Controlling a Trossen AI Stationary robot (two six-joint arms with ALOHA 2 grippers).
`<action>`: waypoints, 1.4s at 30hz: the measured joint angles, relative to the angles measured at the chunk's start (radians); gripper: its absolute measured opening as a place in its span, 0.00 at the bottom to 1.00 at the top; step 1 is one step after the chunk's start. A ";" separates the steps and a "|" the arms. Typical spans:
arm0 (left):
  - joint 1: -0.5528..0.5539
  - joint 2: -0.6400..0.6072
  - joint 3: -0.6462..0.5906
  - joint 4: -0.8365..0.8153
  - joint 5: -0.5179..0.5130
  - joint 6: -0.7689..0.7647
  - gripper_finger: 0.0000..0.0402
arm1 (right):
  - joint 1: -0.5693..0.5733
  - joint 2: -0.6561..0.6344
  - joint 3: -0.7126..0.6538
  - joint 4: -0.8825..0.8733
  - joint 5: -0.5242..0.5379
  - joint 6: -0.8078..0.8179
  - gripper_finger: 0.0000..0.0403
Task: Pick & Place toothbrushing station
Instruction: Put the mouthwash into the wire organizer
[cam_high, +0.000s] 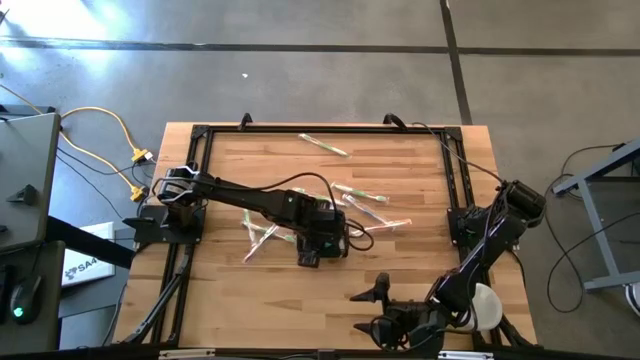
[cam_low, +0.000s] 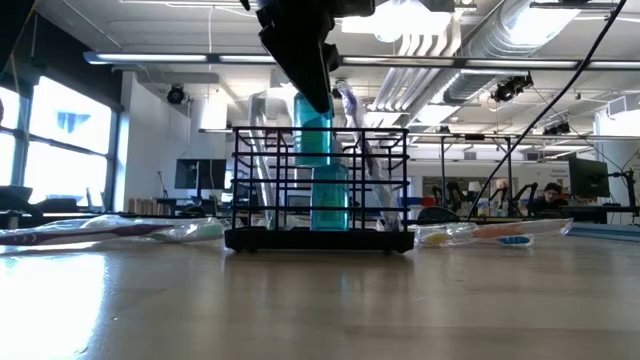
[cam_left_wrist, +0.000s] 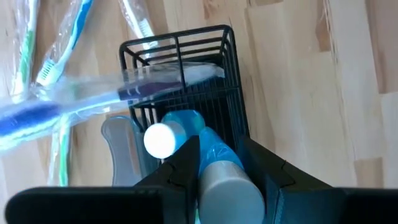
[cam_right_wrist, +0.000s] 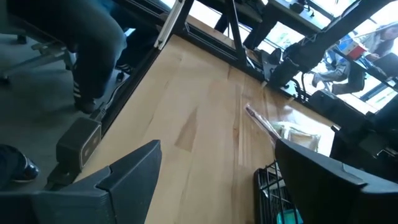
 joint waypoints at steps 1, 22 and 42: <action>0.000 0.000 0.000 0.000 0.001 -0.002 0.21 | 0.000 0.000 0.000 0.000 0.000 0.000 0.77; 0.000 0.000 0.000 -0.004 0.004 -0.143 0.21 | 0.000 0.000 0.000 -0.001 -0.023 0.000 0.77; 0.000 0.078 0.001 0.006 -0.003 -0.208 0.21 | 0.000 0.000 0.000 -0.019 -0.027 0.024 0.77</action>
